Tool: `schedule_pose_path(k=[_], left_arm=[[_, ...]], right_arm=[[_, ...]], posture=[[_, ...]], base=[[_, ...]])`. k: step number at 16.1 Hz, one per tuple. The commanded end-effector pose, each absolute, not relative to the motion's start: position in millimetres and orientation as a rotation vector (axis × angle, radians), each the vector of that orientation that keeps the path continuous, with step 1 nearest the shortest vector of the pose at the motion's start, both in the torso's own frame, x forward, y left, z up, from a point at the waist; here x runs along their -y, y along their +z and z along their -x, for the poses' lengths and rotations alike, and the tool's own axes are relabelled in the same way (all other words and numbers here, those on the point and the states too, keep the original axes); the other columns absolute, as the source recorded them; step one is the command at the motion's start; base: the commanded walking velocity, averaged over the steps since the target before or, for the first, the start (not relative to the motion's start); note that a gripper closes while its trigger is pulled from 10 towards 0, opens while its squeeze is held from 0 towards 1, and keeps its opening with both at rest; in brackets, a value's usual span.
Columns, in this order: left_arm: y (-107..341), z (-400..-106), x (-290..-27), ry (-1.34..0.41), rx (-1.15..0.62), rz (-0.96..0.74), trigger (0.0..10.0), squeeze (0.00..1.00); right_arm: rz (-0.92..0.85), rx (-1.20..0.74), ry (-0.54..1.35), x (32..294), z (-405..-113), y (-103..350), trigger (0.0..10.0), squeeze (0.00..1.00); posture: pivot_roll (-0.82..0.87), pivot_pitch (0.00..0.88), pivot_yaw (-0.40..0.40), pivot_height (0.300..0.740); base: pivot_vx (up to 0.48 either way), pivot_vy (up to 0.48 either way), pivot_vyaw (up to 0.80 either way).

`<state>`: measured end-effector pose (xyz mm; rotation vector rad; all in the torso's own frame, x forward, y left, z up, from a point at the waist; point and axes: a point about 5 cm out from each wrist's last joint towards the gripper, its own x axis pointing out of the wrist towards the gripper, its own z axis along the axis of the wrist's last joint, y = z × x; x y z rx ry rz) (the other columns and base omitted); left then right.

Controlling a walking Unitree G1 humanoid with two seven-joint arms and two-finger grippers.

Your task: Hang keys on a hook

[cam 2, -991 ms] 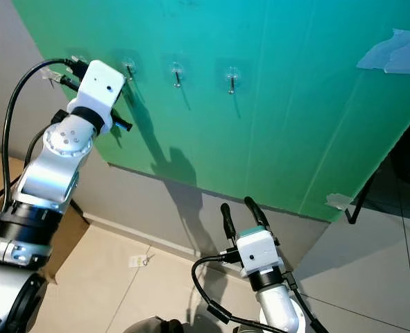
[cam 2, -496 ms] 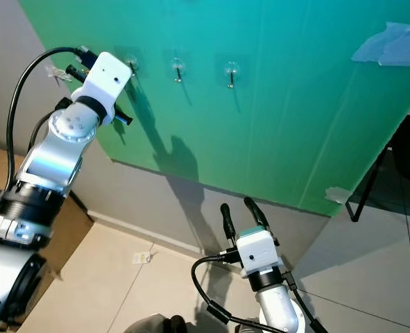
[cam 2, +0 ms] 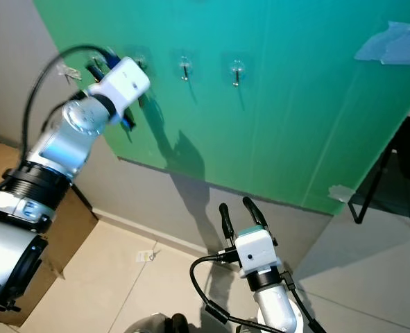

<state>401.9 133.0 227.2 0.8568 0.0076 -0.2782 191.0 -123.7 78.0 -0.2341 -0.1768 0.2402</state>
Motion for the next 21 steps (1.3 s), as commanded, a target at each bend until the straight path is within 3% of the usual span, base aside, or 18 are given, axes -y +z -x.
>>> schedule_pose_path(k=[1,8,11,13,16,21], left_arm=[[232.8,-402.1,-125.7,-0.322,0.022,-0.87,10.0,0.0],[219.5,-399.1,-130.2,-0.326,0.003,-0.851,10.0,0.0],[222.2,-391.4,-134.1,-0.277,0.119,-0.749,10.0,0.0],[229.0,-371.9,-130.7,-0.248,0.323,-0.59,10.0,0.0],[230.1,-362.4,-132.0,-0.204,0.38,-0.505,10.0,0.0],[234.3,-357.0,-139.6,-0.154,0.407,-0.499,10.0,0.0]], right_arm=[[0.223,0.18,0.247,119.6,-189.1,80.2,10.0,0.0],[0.22,0.175,0.247,119.4,-185.6,80.2,10.0,0.0],[0.222,0.176,0.246,119.7,-184.0,80.4,10.0,0.0],[0.224,0.176,0.244,120.8,-182.0,80.7,10.0,0.0],[0.226,0.175,0.25,121.6,-181.0,80.8,10.0,0.0],[0.226,0.17,0.252,121.7,-179.1,80.8,10.0,0.0]], posture=[[-0.22,0.065,0.152,0.736],[-0.22,0.067,0.149,0.736],[-0.22,0.068,0.151,0.736],[-0.21,0.073,0.144,0.736],[-0.21,0.075,0.139,0.736],[-0.21,0.075,0.143,0.736]], base=[[0.0,0.0,0.0],[0.0,0.0,0.0],[0.0,0.0,0.0],[0.0,0.0,0.0],[0.0,0.0,0.0],[0.0,0.0,0.0]])
